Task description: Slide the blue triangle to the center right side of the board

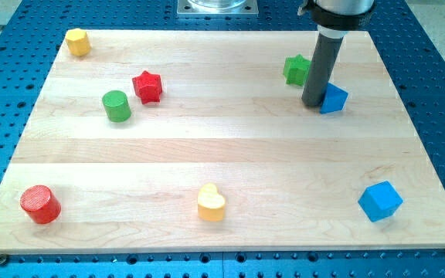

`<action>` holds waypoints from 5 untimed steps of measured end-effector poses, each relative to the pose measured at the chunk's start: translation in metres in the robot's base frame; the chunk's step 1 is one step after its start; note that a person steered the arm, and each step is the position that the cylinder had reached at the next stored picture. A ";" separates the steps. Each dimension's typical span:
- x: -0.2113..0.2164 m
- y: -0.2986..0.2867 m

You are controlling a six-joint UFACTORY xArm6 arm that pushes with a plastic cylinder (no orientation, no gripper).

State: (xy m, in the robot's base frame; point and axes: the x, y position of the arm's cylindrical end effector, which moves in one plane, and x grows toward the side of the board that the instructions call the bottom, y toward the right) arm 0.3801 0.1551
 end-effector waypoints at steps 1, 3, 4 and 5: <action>-0.008 0.016; -0.014 0.032; 0.002 0.023; 0.002 0.027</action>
State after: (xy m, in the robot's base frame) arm 0.3825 0.1820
